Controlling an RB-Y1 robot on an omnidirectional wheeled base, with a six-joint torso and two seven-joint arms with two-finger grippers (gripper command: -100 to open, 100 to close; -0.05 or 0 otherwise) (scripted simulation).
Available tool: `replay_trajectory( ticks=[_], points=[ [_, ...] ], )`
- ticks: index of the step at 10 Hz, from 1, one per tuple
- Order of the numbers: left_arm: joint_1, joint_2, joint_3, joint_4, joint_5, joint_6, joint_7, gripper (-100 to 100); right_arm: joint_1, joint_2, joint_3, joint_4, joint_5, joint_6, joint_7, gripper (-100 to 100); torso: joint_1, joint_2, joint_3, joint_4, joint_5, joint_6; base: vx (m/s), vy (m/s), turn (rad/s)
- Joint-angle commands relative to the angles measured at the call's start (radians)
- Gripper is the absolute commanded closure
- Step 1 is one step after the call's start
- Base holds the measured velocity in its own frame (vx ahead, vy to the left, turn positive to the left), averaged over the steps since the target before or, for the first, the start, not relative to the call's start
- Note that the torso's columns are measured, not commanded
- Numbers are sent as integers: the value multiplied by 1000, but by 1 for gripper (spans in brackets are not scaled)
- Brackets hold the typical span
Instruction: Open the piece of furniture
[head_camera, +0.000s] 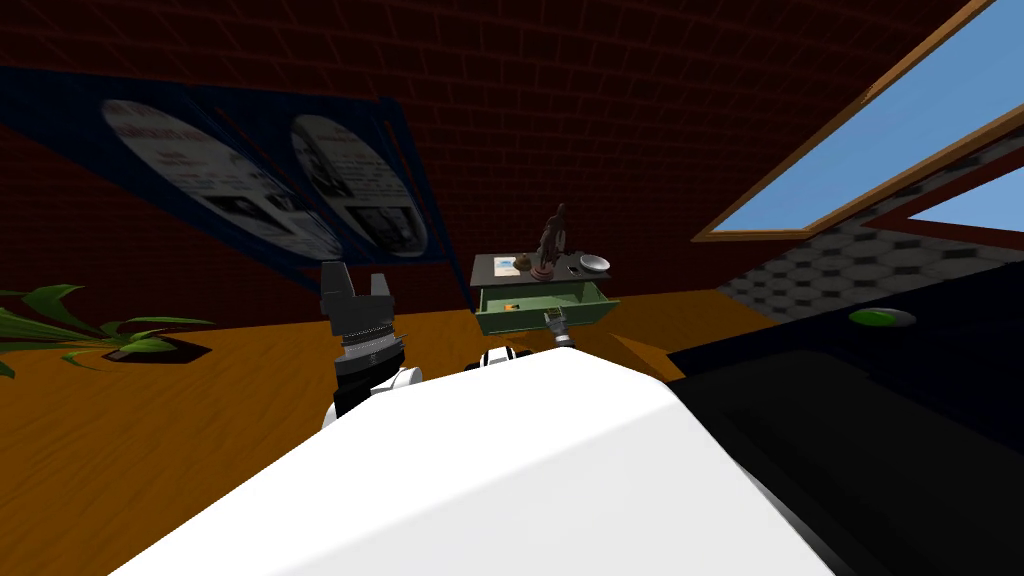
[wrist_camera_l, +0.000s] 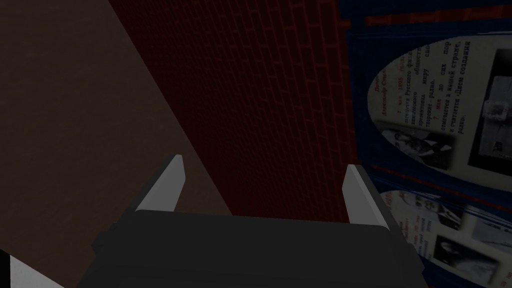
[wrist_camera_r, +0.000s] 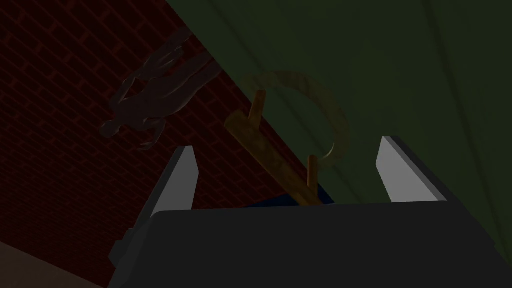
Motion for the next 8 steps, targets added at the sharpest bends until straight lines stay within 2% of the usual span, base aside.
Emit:
replay_trajectory(
  ticks=[1,6,7,8],
  points=[
    [0,0,0,0,0,0,0,0,-38,-42,6,-8,-2,43,-35,-100,-1,1,0,1,0,0,-59,69,-9],
    [0,0,0,0,0,0,0,0,-100,-127,23,-73,-1,173,-131,-100,-1,3,2,0,-1,2,-74,83,-24],
    [0,0,0,0,0,0,0,0,-81,-115,24,-81,2,166,-125,-100,-1,5,2,2,1,2,-37,35,-6],
    [0,0,0,0,0,0,0,0,-82,-116,24,-82,2,172,-129,0,-2,3,1,1,0,2,-7,6,-2]
  ],
)
